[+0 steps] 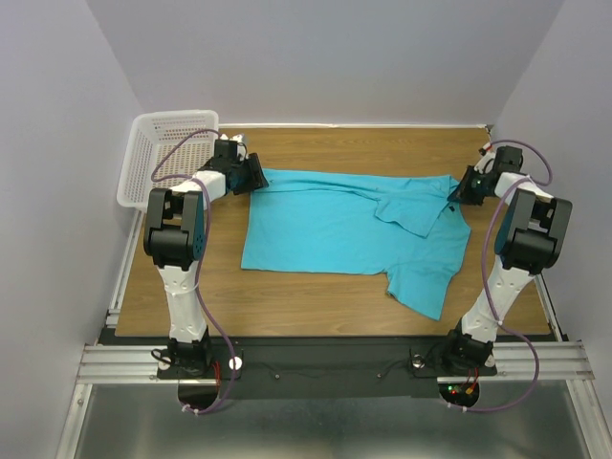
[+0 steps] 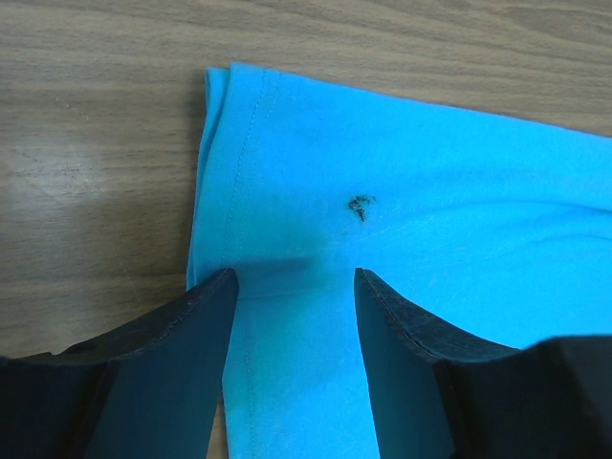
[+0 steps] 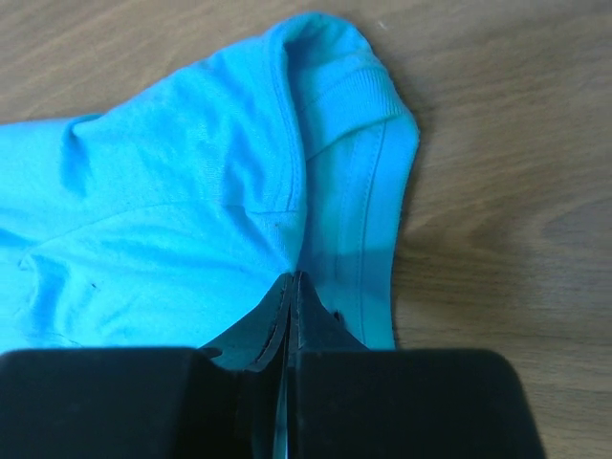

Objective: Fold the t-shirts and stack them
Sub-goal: Fold the tshirt

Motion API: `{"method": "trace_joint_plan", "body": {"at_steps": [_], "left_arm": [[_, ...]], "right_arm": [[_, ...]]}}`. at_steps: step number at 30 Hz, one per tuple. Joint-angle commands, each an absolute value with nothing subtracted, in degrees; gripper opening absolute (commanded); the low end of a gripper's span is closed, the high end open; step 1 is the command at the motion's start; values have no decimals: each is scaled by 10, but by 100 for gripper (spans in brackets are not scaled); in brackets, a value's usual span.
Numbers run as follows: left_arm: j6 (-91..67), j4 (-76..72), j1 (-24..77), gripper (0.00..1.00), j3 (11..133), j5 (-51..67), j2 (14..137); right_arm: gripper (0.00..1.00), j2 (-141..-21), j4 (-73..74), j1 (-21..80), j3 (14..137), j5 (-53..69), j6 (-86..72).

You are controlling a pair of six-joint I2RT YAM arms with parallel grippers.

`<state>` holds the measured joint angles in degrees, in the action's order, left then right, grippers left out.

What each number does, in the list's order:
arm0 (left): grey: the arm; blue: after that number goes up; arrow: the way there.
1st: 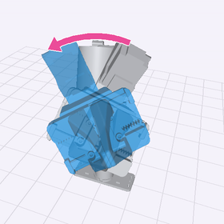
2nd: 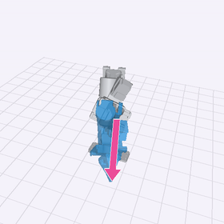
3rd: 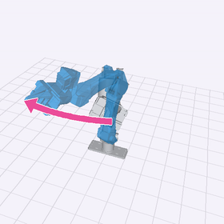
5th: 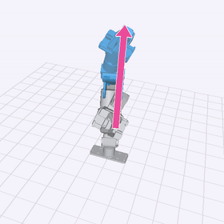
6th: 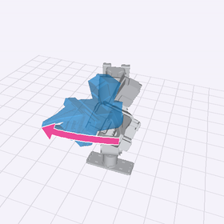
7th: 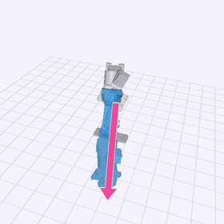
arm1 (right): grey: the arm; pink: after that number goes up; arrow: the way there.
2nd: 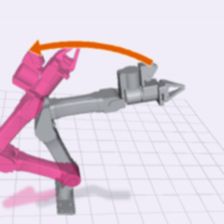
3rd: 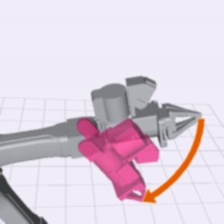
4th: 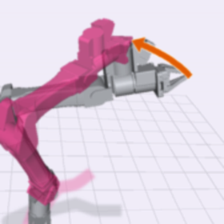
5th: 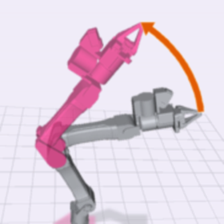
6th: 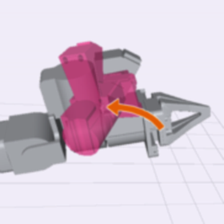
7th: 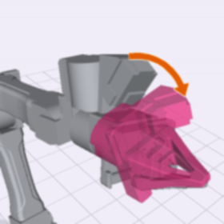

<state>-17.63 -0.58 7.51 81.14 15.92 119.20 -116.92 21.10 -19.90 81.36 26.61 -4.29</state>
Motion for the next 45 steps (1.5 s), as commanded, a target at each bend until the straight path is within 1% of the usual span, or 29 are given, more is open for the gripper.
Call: {"method": "trace_joint_plan", "body": {"at_steps": [1, 3, 4, 5, 8, 14, 17, 24, 41, 43, 45], "left_arm": [[-160, 24, 68, 64, 824, 145, 1203], [-159, 22, 68, 64, 824, 150, 1201], [-158, 21, 68, 64, 824, 153, 1201], [-158, 20, 68, 64, 824, 156, 1201], [-157, 18, 68, 64, 824, 162, 1201], [-158, 16, 68, 64, 823, 168, 1201], [-157, 15, 68, 64, 823, 168, 1201], [-157, 15, 68, 64, 823, 169, 1201], [-158, 14, 68, 64, 822, 171, 1202], [-157, 14, 68, 64, 821, 171, 1202], [-158, 14, 68, 64, 822, 171, 1201]], "right_arm": [[10, -1151, 201, -210, 844, 298, -29], [18, -1147, 201, -210, 833, 324, -25], [28, -1135, 200, -210, 828, 326, -19], [32, -1130, 200, -210, 824, 329, -18], [37, -1106, 201, -210, 810, 329, -12], [37, -1081, 202, -210, 773, 359, -22], [34, -1085, 205, -209, 758, 367, -25], [33, -1093, 208, -207, 731, 377, -30], [34, -1133, 210, -201, 725, 383, -45], [33, -1135, 209, -200, 725, 384, -45], [29, -1134, 210, -200, 723, 388, -46]]}}
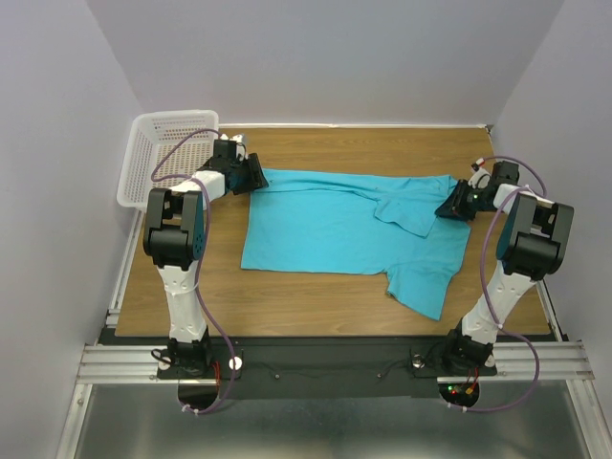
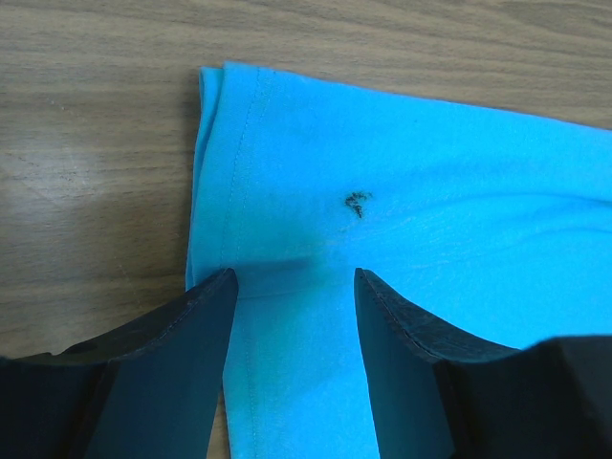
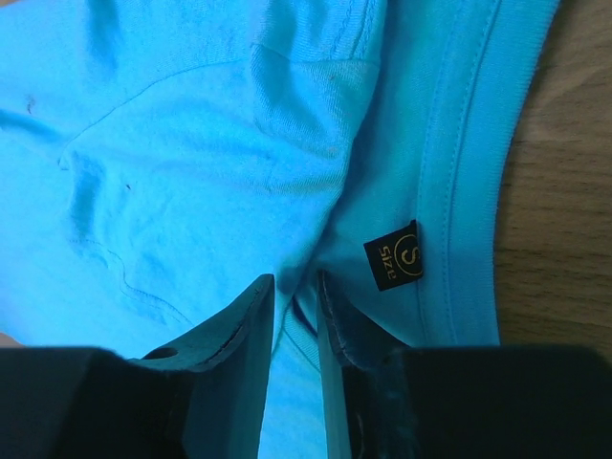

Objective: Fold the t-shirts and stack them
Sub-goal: Fold the tshirt

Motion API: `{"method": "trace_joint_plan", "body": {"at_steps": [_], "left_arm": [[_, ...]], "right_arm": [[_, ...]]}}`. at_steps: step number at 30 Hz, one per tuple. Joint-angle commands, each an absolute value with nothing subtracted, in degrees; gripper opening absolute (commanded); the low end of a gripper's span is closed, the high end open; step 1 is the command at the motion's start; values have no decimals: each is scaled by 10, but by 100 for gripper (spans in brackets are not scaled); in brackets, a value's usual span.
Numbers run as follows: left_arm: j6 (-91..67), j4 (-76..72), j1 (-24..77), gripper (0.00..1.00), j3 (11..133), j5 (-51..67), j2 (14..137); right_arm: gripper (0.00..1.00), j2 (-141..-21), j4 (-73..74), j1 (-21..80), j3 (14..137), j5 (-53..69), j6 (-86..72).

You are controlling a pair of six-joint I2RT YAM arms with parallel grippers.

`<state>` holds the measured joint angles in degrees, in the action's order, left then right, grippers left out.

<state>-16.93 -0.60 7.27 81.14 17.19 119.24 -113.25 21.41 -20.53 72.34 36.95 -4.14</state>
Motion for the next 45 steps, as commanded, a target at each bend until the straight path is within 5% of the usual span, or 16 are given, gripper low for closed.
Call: {"method": "trace_joint_plan", "body": {"at_steps": [1, 12, 28, 29, 33, 36, 42, 45], "left_arm": [[-158, 14, 68, 64, 822, 171, 1202], [-155, 14, 68, 64, 821, 168, 1201], [-152, 17, 68, 64, 824, 165, 1204], [-153, 17, 68, 64, 823, 164, 1205], [-153, 17, 68, 64, 824, 167, 1204], [-151, 17, 68, 64, 825, 169, 1202], [-151, 16, 68, 64, 827, 174, 1201], [-149, 16, 68, 64, 826, 176, 1202]], "right_arm": [[27, -1134, 210, -200, 722, 388, -46], [0, -1095, 211, -208, 716, 378, -46], [1, -1078, 217, -227, 722, 330, -25], [2, -1078, 218, -227, 724, 330, -24], [34, -1065, 227, -227, 723, 356, -5], [45, -1039, 235, -226, 722, 380, 32], [52, -1014, 304, -176, 745, 432, 151], [51, -1022, 336, -55, 765, 417, 220]]}}
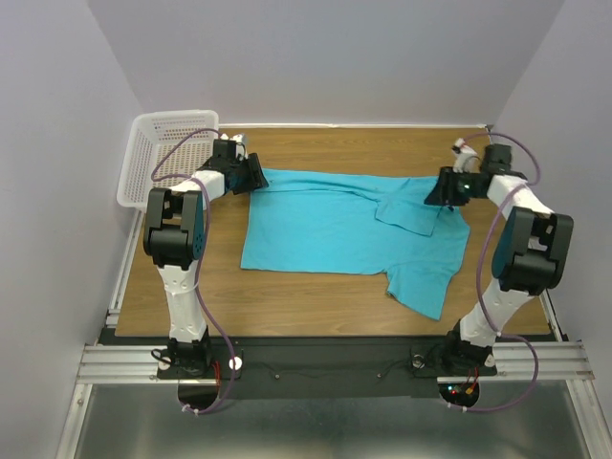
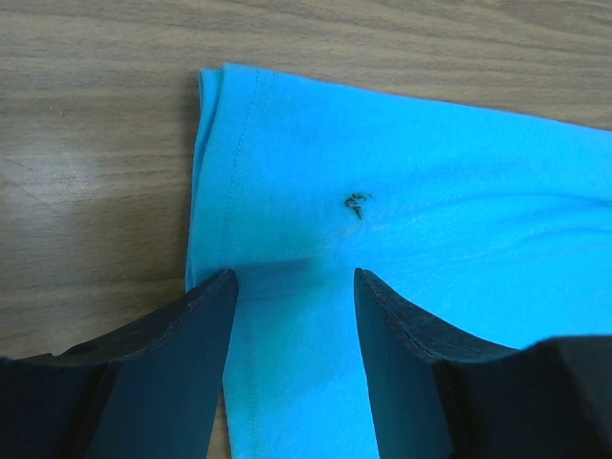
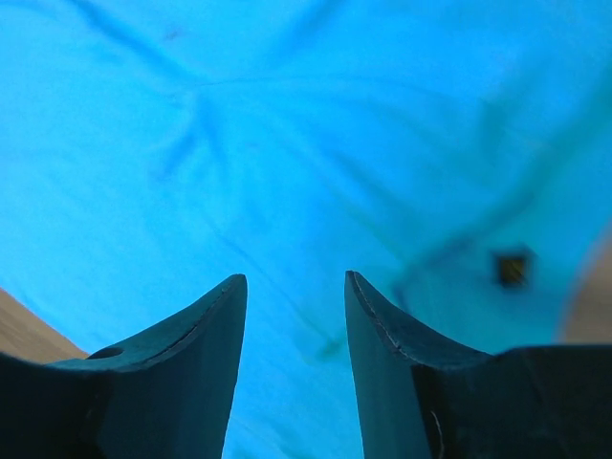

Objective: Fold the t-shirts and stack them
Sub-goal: Fold the tshirt

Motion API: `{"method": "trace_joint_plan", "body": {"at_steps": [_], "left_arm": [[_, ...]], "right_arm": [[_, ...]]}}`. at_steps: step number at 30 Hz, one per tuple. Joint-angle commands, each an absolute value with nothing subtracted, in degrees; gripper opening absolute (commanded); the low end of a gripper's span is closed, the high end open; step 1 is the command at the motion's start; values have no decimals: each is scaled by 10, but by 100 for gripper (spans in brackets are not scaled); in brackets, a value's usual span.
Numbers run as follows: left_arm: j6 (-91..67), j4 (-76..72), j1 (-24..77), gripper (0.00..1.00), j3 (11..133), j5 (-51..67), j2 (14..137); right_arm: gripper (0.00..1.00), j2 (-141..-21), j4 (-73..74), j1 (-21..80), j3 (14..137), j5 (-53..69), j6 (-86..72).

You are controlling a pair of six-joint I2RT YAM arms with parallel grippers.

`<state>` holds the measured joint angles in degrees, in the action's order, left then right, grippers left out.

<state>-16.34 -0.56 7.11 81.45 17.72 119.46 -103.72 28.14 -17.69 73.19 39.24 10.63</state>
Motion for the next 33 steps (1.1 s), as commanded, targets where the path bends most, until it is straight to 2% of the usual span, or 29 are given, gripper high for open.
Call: {"method": "trace_joint_plan", "body": {"at_steps": [1, 4, 8, 15, 23, 33], "left_arm": [[-150, 16, 68, 64, 825, 176, 1201], [-149, 14, 68, 64, 824, 178, 1202], [-150, 12, 68, 64, 822, 178, 1205], [-150, 11, 68, 64, 821, 178, 1204], [-151, 10, 68, 64, 821, 182, 1208], [-149, 10, 68, 64, 817, 181, 1205]], "right_arm": [[51, -1023, 335, -28, 772, 403, 230], [50, -1044, 331, 65, 801, 324, 241], [50, -1104, 325, 128, 882, 203, 202], [51, -1150, 323, 171, 931, 67, 172], [50, -1179, 316, 180, 938, 56, 166], [44, -1233, 315, 184, 997, 141, 186]]}}
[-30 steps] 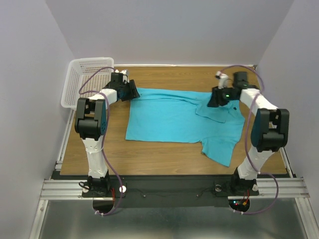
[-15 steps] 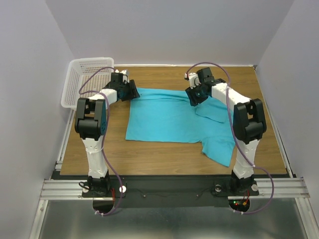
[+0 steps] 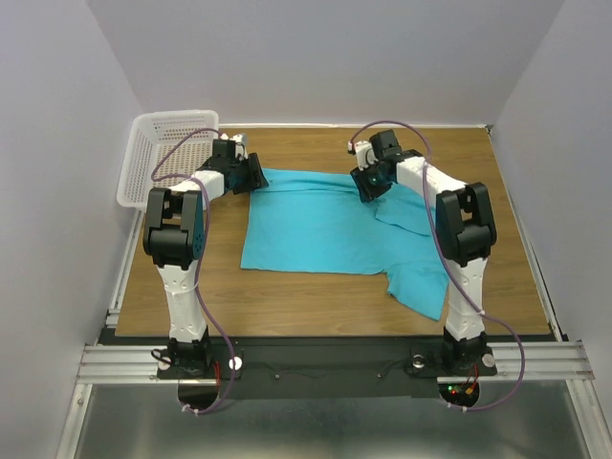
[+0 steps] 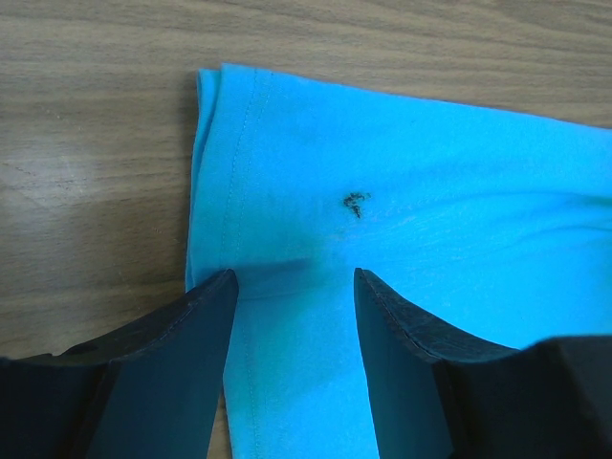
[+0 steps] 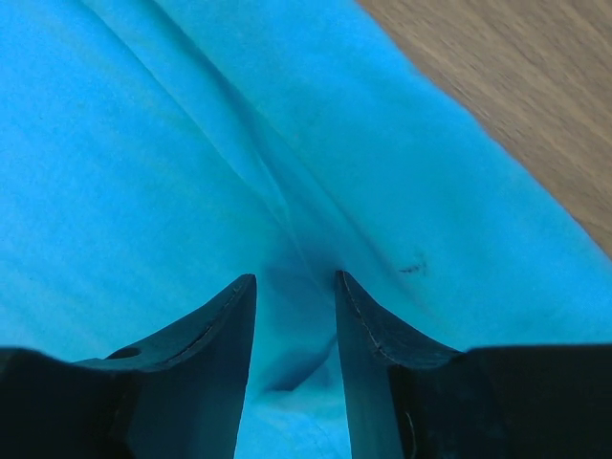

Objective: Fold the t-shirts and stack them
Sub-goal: Fold the tshirt

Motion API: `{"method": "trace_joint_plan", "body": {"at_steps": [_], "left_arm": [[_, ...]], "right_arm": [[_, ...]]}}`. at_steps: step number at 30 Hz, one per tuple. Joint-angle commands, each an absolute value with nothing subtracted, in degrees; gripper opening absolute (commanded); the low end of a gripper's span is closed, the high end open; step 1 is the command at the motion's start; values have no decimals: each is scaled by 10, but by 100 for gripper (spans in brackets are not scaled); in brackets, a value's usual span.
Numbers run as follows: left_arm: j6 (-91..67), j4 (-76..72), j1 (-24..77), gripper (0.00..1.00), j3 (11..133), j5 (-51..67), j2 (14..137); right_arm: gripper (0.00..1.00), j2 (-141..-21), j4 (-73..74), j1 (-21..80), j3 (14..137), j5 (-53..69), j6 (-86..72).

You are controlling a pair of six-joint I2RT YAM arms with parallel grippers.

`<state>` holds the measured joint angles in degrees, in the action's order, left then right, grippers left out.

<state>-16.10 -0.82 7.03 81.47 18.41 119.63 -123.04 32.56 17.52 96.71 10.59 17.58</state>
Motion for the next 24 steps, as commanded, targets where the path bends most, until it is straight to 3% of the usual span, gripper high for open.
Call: {"method": "trace_joint_plan", "body": {"at_steps": [1, 24], "left_arm": [[-149, 10, 68, 64, 817, 181, 1205], [-150, 10, 68, 64, 818, 180, 1206]], "right_arm": [[44, -1236, 315, 185, 1001, 144, 188], [38, -1289, 315, 207, 1068, 146, 203]]}}
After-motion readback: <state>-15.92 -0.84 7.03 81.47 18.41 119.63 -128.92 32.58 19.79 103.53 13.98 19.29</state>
